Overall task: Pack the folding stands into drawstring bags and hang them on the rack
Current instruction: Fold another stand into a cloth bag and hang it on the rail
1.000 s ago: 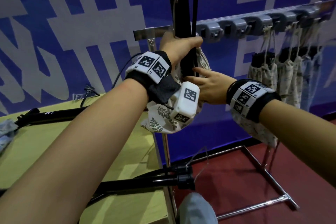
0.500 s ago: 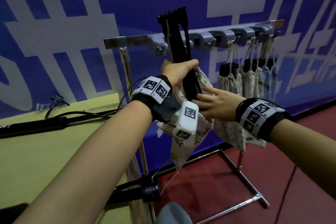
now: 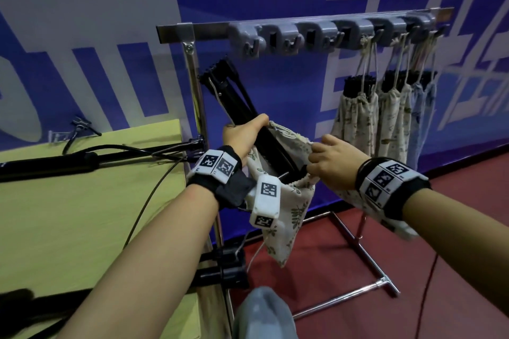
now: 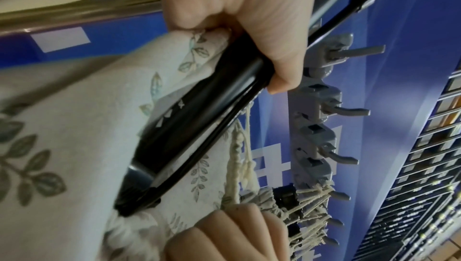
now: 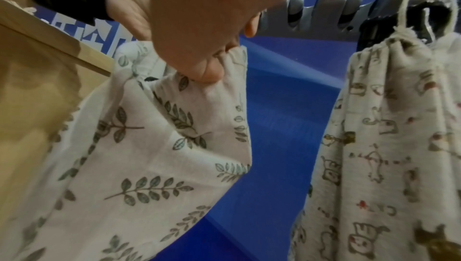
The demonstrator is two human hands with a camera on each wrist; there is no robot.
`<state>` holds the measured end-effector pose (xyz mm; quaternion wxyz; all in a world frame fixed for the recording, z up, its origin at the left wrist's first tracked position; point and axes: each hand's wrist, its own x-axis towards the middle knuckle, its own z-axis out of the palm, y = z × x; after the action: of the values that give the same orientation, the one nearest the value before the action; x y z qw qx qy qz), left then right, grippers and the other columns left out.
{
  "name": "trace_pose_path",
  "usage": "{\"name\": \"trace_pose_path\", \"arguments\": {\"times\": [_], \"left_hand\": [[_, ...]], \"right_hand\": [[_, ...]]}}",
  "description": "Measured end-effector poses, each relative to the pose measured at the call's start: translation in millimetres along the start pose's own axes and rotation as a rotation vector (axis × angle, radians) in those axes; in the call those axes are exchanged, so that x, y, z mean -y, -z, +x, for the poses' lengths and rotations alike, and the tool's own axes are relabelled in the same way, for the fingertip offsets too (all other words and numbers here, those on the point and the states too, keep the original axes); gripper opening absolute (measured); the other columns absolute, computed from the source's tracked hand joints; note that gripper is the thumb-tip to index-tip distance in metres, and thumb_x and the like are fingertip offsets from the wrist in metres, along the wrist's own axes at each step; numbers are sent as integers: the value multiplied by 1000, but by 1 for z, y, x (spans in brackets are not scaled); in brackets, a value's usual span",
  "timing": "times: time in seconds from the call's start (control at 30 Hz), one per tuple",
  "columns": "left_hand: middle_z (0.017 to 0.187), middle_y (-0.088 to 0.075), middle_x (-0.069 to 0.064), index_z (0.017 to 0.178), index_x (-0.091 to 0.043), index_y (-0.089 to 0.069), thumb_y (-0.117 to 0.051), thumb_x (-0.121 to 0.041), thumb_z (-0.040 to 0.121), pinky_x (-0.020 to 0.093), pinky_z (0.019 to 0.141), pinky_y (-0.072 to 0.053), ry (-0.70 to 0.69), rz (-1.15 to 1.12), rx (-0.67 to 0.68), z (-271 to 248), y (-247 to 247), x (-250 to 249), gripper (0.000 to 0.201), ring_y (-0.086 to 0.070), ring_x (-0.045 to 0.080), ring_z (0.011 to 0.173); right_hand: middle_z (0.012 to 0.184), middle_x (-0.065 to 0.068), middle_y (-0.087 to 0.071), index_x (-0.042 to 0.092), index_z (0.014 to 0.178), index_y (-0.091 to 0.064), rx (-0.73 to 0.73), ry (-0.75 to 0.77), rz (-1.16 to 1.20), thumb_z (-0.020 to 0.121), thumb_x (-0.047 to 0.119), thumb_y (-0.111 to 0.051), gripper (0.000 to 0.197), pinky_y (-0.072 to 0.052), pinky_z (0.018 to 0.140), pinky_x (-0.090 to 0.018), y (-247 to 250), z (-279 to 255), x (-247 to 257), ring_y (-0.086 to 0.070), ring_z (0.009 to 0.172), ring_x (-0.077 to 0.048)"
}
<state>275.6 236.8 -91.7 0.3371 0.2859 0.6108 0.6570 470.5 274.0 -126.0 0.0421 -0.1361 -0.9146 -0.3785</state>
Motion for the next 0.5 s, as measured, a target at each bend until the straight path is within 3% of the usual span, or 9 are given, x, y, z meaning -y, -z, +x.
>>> {"name": "trace_pose_path", "arguments": {"times": [0.13,0.23,0.33,0.4,0.5], "left_hand": [[82,-64,2,107,-1,-63,-76,-21,65,23,58,-45,-13,-33,-11,6,4,2,48,-61,15,70],[82,-67,4,99,-3,-65,-77,-19,67,25,62,-48,-43,-42,-9,11,9,6,37,-64,17,74],[76,-67,1,83,-9,-66,-79,-22,70,23,58,-46,-70,0,-14,14,13,13,23,-63,16,69],[79,-68,3,85,-6,-68,-79,-22,71,25,61,-48,-112,57,10,15,15,17,24,-65,17,72],[85,-69,5,94,-5,-70,-77,-17,74,24,63,-49,-145,157,88,14,17,19,24,-67,21,82]], "right_hand": [[55,8,-52,25,51,-59,33,121,13,48,16,-76,20,-27,69,-31,-1,5,6,-50,68,-18],[58,9,-53,26,53,-58,-24,216,29,48,15,-69,16,-27,70,-31,1,7,9,-47,71,-17],[59,8,-54,24,56,-56,-182,110,88,62,17,-53,9,-25,68,-30,6,13,8,-37,74,-16],[59,6,-55,22,57,-55,-258,8,81,69,18,-44,17,-26,68,-32,11,20,2,-36,74,-18],[60,5,-56,21,59,-56,-263,-78,9,74,18,-45,19,-27,68,-33,13,27,-5,-38,76,-20]]}}
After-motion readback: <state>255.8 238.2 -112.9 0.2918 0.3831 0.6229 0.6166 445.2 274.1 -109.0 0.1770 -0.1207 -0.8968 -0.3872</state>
